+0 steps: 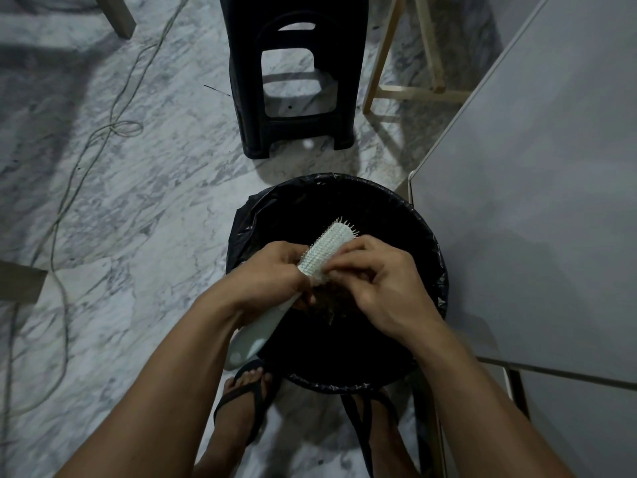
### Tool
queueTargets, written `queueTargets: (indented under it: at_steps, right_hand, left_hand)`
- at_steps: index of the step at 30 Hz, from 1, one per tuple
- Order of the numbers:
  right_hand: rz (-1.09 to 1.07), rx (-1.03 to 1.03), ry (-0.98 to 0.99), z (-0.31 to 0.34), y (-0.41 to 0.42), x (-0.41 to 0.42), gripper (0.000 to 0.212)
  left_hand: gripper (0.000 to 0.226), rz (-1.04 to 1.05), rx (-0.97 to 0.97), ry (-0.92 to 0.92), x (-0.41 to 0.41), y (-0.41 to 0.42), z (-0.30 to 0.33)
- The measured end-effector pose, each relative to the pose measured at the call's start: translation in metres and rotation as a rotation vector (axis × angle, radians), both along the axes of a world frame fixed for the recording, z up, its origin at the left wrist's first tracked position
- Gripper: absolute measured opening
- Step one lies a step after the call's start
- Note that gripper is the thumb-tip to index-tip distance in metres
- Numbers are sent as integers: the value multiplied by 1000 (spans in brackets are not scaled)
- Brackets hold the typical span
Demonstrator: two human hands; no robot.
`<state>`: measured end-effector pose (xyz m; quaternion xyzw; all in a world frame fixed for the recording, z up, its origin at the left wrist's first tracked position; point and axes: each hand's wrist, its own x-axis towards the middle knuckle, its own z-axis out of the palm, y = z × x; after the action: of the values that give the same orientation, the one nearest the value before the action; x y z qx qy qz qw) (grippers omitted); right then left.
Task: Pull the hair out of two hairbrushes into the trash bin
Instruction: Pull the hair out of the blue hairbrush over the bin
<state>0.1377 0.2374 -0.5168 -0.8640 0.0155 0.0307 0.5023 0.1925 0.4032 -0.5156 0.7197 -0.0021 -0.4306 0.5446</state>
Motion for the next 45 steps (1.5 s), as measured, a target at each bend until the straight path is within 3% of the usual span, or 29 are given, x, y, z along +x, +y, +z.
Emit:
queueTargets:
  at_steps: [7, 9, 13, 16, 20, 27, 36, 40, 42, 45]
  right_hand:
    - [-712, 178, 60, 1, -32, 12, 21]
    - [-648, 173, 76, 2, -34, 11, 24]
    - [-183, 146, 73, 6, -13, 5, 37]
    - [-39, 50, 75, -2, 4, 0, 42]
    - [-225, -32, -51, -6, 6, 1, 15]
    - [-609, -200, 153, -12, -38, 8, 16]
    - [-474, -297, 413, -17, -40, 5, 18]
    - [-123, 57, 562, -11, -41, 5, 48]
    - [-194, 20, 481, -14, -42, 6, 56]
    - [-400, -122, 351, -17, -45, 9, 49]
  left_hand:
    - [32, 33, 93, -62, 4, 5, -3]
    - [39, 47, 98, -43, 5, 3, -2]
    - [48, 106, 20, 64, 4, -5, 1]
    - [51, 141, -71, 129, 1, -8, 3]
    - [51, 81, -31, 115, 1, -6, 2]
    - [39, 198, -3, 99, 3, 0, 2]
    - [24, 427, 87, -60, 6, 4, 0]
    - [21, 442, 56, -72, 5, 3, 6]
    - [23, 417, 40, -61, 2, 0, 9]
    - [23, 379, 37, -52, 0, -1, 10]
